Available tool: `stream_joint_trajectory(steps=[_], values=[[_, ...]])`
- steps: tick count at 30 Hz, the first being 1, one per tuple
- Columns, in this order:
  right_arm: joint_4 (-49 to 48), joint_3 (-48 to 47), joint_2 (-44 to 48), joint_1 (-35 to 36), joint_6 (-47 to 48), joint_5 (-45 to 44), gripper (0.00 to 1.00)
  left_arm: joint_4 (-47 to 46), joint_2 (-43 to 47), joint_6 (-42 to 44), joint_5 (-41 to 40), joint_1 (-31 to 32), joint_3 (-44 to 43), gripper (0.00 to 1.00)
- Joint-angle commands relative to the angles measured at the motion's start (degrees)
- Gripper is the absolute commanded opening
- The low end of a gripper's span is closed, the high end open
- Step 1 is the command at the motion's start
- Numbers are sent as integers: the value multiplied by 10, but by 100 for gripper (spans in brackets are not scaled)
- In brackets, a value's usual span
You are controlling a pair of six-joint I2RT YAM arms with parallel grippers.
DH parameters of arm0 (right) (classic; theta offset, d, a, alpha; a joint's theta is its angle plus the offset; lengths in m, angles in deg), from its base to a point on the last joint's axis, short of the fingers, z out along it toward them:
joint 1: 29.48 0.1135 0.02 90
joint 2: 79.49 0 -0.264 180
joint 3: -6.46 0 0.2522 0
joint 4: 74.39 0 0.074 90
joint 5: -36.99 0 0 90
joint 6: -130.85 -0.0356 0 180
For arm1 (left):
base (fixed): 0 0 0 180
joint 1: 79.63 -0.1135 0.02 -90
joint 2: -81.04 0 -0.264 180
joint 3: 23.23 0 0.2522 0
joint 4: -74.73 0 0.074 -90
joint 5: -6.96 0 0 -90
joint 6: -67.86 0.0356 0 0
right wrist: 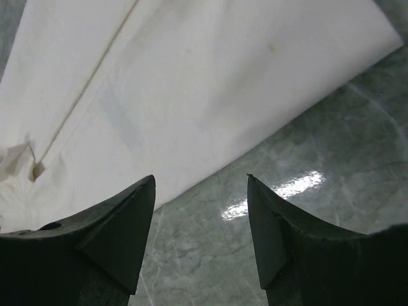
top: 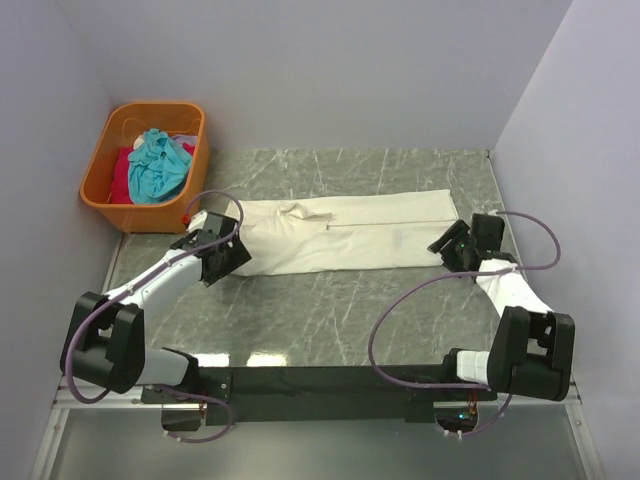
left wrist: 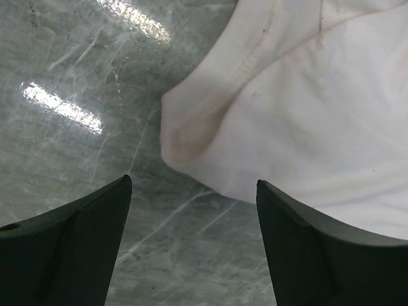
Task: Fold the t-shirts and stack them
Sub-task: Fold the tshirt
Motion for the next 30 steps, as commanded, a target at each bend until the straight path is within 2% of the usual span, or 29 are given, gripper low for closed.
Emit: stream_joint_trajectory(steps=[1, 11, 14, 17, 18, 20, 23, 25, 30], values=[[-38, 21, 17, -32, -24, 0, 66, -19, -7, -37, -16, -6, 2, 84], [-94, 87, 9, -129, -51, 44, 67, -67, -55, -71, -8, -18, 18, 72], [-111, 102, 9, -147, -72, 50, 67, -92, -48, -85, -14, -22, 42, 63], [-124, 104, 1, -166, -75, 47, 68, -98, -42, -95, -15, -30, 55, 47], [-124, 102, -3, -172, -73, 47, 68, -98, -42, -96, -17, -34, 57, 37], [-145, 102, -13, -188, -77, 57, 68, -97, -43, -95, -18, -38, 61, 28], [-162, 97, -30, -194, -85, 60, 68, -95, -41, -104, -28, -45, 70, 6], [-169, 89, -43, -195, -91, 66, 68, -102, -41, -105, -21, -51, 76, 2], [-176, 73, -86, -195, -98, 71, 66, -97, -51, -97, -12, -54, 66, 3]])
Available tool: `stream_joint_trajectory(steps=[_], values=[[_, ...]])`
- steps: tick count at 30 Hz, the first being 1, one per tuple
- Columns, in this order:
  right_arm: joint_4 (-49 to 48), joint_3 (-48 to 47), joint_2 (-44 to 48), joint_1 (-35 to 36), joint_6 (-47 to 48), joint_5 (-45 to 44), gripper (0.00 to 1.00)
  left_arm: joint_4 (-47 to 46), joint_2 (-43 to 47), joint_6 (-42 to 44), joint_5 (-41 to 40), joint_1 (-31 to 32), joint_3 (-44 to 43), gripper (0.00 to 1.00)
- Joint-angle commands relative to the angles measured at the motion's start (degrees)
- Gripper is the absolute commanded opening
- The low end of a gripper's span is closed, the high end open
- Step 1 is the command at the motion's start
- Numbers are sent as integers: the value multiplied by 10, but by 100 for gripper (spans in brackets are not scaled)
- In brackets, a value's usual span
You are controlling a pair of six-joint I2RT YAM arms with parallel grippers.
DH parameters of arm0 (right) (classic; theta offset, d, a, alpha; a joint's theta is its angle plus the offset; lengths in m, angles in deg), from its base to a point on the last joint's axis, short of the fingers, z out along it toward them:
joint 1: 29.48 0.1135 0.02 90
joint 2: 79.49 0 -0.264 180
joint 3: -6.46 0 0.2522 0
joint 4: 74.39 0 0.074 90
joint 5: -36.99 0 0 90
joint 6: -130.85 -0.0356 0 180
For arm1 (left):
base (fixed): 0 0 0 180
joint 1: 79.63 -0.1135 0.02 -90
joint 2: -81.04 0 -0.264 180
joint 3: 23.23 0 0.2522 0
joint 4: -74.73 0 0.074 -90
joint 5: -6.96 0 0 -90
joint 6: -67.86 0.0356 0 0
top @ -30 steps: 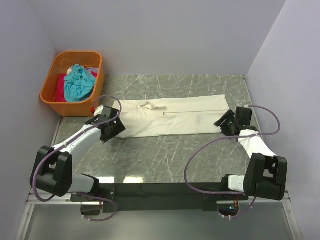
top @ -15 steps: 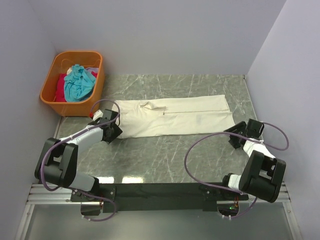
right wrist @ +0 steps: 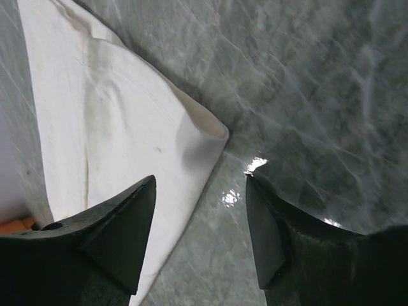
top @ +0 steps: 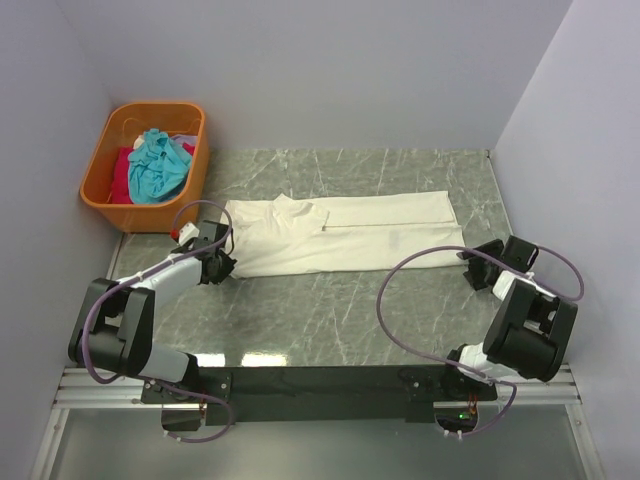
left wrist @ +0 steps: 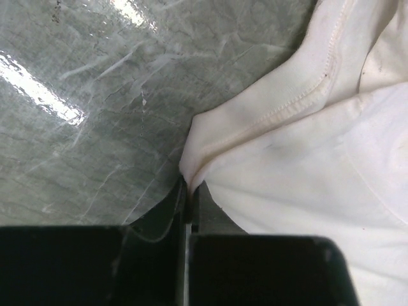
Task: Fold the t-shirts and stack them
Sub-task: Fold the tshirt
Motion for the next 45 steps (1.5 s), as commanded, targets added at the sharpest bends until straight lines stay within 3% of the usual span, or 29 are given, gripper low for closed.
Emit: stream_joint_trajectory(steps=[1, 4, 7, 11, 15, 24, 25, 27, 28, 29, 31, 34, 35, 38, 41, 45], values=[[-14, -17, -26, -2, -8, -1, 65, 9, -5, 3, -4, -7, 2, 3], [-17, -21, -41, -2, -4, -8, 62, 10, -4, 6, 1, -7, 0, 3], [-18, -33, -56, -2, -2, -7, 52, 16, -2, 7, -1, -7, -4, 3], [23, -53, -62, -5, 2, -27, 15, 36, 5, 4, -7, -8, -11, 2], [74, -56, -36, -26, 10, -65, 0, 70, 30, 1, -12, -17, -7, 1], [145, -46, 21, -54, 23, -99, 1, 100, 83, -9, 21, -31, 31, 1], [151, -46, 25, -54, 24, -99, 6, 102, 90, -11, 25, -31, 36, 3], [153, -37, 36, -54, 22, -101, 14, 103, 103, -11, 30, -32, 40, 10], [153, -34, 52, -54, 22, -105, 25, 105, 108, -11, 32, -31, 42, 14], [153, -32, 62, -53, 20, -109, 30, 111, 114, -11, 32, -31, 42, 23], [154, -29, 95, -45, 16, -114, 42, 118, 139, -8, 30, -31, 35, 31], [155, -40, 135, -12, 16, -133, 49, 138, 173, 3, 18, -31, 14, 51], [155, -45, 141, 3, 19, -138, 50, 147, 181, 12, 16, -32, 8, 65], [124, -60, 149, 59, 40, -132, 50, 162, 204, 31, 15, -30, -25, 81], [119, -105, 102, 103, 64, -87, 51, 165, 209, 48, 32, -30, -57, 81], [110, -167, 22, 122, 64, -9, 50, 115, 177, 63, 101, -28, -78, 72]])
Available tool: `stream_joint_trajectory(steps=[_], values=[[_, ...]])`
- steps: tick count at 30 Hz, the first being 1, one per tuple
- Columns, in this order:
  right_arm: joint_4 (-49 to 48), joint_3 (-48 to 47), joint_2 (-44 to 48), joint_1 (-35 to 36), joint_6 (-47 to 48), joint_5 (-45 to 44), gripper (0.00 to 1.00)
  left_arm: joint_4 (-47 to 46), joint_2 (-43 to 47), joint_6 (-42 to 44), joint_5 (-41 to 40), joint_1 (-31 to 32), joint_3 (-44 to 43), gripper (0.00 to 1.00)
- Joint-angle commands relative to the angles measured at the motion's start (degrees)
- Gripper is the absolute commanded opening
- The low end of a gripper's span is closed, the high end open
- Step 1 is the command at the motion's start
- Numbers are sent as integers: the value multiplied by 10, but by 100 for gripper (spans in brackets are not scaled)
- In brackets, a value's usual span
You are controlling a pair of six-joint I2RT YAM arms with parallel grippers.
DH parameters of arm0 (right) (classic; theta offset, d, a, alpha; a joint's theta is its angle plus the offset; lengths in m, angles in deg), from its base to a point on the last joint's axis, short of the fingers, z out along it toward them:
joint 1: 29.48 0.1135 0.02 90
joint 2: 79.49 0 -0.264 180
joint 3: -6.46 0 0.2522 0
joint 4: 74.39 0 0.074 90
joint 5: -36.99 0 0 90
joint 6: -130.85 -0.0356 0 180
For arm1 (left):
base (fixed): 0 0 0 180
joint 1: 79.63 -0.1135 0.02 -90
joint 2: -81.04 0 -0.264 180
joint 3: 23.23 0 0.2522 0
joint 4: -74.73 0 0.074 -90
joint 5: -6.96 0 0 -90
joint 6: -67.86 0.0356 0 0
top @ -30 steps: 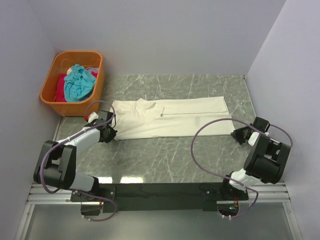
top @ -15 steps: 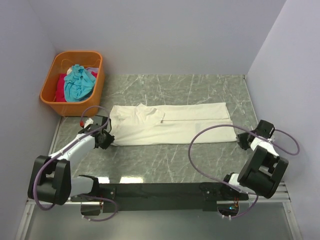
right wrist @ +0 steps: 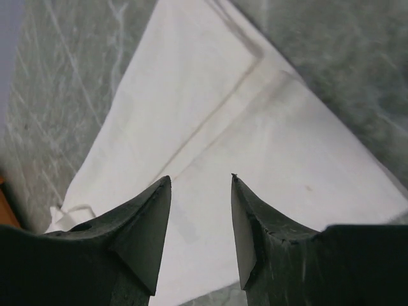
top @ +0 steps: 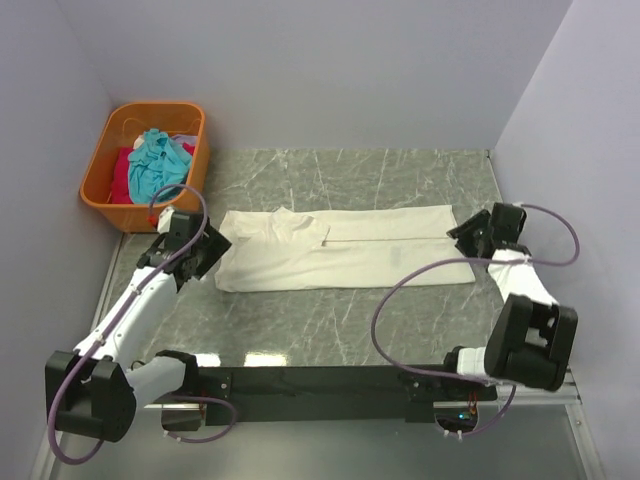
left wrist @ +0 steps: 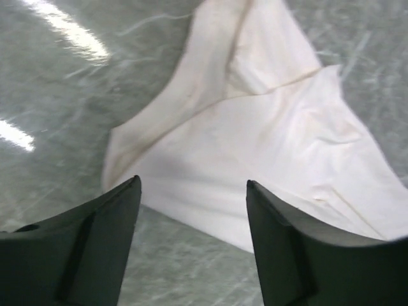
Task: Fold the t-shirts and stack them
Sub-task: Fold the tshirt
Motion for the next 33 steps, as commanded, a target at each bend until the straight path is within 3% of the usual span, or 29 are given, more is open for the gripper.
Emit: stream_joint_trajectory(steps=[1, 8, 18, 22, 25, 27, 30, 33], values=[[-26, -50, -55, 11, 16, 63, 49, -54, -26, 23, 56, 5, -22, 69], [-28, -107, -171, 11, 22, 83, 49, -157, -112, 3, 105, 11, 18, 58], [-34, -110, -242, -49, 23, 59, 48, -123, -128, -40, 25, -7, 71, 49], [-38, -110, -224, -55, 28, 69, 50, -129, -118, 42, 27, -3, 34, 58], [-31, -116, -196, -33, 34, 61, 56, -128, -126, 127, 23, 16, -29, 77], [-17, -130, -174, -5, 50, 52, 59, -136, -143, 175, 32, 22, -77, 82], [5, -141, -150, 43, 72, 31, 61, -144, -191, 267, 94, 28, -146, 84], [12, -136, -109, 97, 87, 19, 61, -149, -252, 336, 127, 32, -217, 76]])
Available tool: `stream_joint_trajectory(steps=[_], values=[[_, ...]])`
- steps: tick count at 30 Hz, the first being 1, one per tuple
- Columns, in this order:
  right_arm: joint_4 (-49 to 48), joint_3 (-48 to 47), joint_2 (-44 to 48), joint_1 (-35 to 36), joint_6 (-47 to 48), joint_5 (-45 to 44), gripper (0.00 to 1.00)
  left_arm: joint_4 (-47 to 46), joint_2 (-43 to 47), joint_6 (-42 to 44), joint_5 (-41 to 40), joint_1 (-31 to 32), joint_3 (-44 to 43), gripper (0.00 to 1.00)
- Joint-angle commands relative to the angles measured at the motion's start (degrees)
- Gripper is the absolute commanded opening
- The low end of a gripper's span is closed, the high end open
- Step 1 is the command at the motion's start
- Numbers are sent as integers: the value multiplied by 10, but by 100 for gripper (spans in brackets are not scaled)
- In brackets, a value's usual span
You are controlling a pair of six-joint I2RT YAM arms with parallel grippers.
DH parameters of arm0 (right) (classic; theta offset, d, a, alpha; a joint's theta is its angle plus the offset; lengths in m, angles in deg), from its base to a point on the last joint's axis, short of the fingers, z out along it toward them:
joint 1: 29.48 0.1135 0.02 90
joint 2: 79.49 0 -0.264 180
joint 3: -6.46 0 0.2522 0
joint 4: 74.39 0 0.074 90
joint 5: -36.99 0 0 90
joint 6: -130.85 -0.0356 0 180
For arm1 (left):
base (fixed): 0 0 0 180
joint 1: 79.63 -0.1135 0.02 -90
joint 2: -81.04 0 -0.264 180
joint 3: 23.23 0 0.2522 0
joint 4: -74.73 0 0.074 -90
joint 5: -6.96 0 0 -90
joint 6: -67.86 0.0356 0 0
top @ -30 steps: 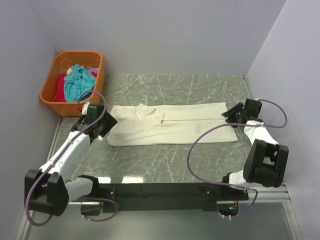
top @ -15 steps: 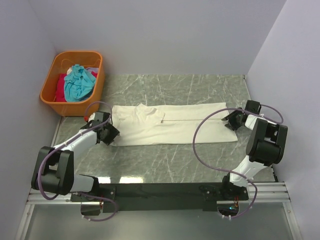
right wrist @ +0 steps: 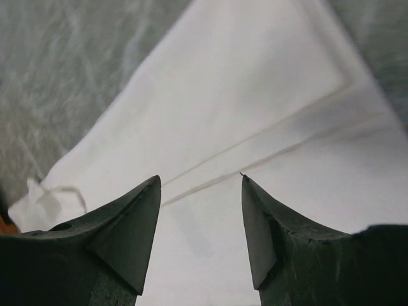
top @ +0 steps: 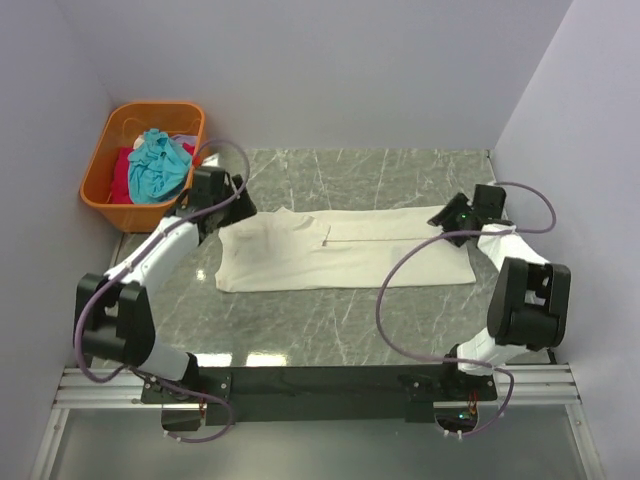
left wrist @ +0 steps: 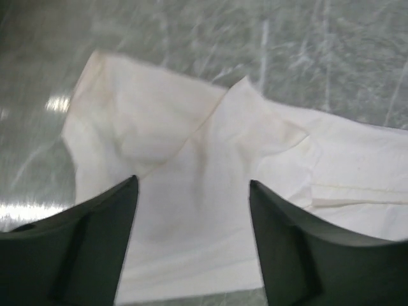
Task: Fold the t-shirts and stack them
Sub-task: Fold the tshirt
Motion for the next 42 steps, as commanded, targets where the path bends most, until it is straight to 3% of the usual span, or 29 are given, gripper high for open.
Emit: stream_joint_trajectory(steps=[1, 6, 14, 24, 28, 39, 42], values=[[17, -18, 62, 62, 34, -25, 61, -22, -63, 144, 53, 10, -75, 69], [25, -9, 102, 146, 45, -25, 60, -11, -196, 219, 123, 19, -211, 56], [11, 16, 130, 242, 44, -6, 60, 17, -351, 293, 124, 39, -374, 53], [-16, 40, 121, 262, 41, 23, 60, 20, -434, 310, 163, 39, -416, 46], [-20, 43, 122, 265, 40, 25, 60, 21, -448, 312, 169, 39, -419, 37], [-21, 44, 120, 268, 41, 27, 59, 31, -488, 314, 178, 39, -438, 34], [-21, 43, 117, 268, 40, 31, 59, 34, -488, 318, 180, 39, -436, 23]])
